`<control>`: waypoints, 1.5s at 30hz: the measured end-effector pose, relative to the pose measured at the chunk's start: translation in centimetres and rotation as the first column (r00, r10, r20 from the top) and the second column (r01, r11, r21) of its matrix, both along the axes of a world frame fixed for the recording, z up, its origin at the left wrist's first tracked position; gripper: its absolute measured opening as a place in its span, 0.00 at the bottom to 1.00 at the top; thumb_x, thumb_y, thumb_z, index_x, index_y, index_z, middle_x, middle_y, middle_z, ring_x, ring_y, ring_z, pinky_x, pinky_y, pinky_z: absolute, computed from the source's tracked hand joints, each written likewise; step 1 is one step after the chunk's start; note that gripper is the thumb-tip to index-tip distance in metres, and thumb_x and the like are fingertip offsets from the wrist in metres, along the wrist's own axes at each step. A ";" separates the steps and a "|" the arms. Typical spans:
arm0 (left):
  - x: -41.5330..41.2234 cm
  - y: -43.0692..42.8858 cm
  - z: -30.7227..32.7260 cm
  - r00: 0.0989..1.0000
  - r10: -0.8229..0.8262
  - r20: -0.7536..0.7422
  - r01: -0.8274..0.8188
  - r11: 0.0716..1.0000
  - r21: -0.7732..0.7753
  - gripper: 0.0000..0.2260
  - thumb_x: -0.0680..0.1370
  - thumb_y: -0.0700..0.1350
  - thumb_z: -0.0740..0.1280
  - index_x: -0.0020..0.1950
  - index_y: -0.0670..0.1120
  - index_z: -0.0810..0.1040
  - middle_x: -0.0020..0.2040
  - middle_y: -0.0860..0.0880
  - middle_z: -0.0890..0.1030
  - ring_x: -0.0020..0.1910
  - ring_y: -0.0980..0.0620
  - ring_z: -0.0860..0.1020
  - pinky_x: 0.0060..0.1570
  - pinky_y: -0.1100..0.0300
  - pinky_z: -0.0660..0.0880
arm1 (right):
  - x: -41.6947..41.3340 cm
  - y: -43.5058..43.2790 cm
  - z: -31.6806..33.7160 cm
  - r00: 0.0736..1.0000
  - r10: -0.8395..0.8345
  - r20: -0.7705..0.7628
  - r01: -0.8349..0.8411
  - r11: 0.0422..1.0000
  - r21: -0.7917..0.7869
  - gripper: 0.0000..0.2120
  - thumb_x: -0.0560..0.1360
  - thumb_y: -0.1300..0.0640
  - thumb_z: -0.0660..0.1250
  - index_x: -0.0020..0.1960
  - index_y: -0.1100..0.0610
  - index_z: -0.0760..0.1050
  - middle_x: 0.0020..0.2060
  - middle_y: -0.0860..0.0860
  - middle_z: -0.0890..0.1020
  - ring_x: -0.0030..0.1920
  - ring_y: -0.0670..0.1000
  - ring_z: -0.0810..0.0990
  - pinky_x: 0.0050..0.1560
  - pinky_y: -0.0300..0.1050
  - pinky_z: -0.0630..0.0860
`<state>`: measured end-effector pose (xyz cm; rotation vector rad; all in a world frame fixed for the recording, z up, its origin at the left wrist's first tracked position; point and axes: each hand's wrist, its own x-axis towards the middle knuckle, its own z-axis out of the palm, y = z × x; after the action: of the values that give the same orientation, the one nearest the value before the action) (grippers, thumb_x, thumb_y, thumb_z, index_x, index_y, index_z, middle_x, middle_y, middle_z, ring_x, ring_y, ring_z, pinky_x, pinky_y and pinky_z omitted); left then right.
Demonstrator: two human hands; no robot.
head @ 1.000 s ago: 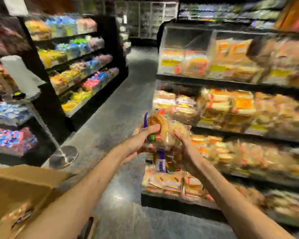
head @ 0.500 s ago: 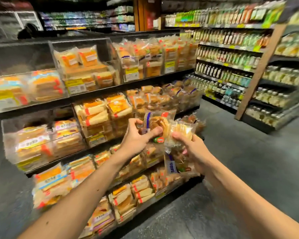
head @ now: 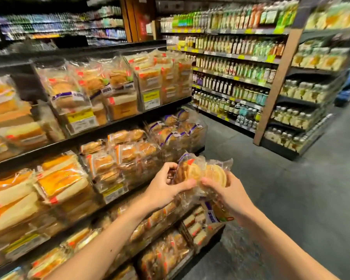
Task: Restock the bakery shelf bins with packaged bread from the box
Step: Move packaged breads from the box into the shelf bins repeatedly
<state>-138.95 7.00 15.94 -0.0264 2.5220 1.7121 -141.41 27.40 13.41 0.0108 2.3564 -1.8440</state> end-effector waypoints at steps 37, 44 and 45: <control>-39.7 -0.1 -5.4 0.991 0.132 0.009 -0.036 0.339 -0.940 0.37 0.76 0.65 0.65 0.79 0.61 0.51 0.76 0.48 0.67 0.73 0.44 0.61 0.68 0.44 0.60 | -43.2 6.9 -2.0 0.868 0.421 0.265 -0.356 0.898 -0.259 0.21 0.76 0.49 0.71 0.63 0.58 0.73 0.36 0.49 0.87 0.29 0.45 0.82 0.28 0.36 0.75; -39.4 -0.5 -6.3 0.990 0.121 0.068 0.033 0.270 -0.962 0.35 0.77 0.67 0.61 0.79 0.61 0.51 0.78 0.46 0.60 0.76 0.44 0.57 0.72 0.38 0.55 | -47.0 5.2 -3.8 0.788 0.548 0.281 -0.458 0.827 -0.327 0.26 0.71 0.46 0.73 0.65 0.55 0.73 0.47 0.54 0.87 0.39 0.52 0.86 0.36 0.43 0.81; -39.4 -0.4 -6.2 0.989 0.129 0.069 0.032 0.267 -0.963 0.35 0.77 0.68 0.60 0.80 0.61 0.50 0.80 0.46 0.56 0.77 0.43 0.55 0.72 0.37 0.54 | -47.6 4.9 -3.7 0.770 0.574 0.279 -0.480 0.809 -0.338 0.24 0.72 0.47 0.72 0.65 0.55 0.73 0.47 0.55 0.87 0.39 0.52 0.86 0.36 0.42 0.81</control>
<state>-178.33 6.64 9.70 -0.2936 2.9836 -0.1618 -189.04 32.33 9.70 -0.2862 1.6331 -1.6489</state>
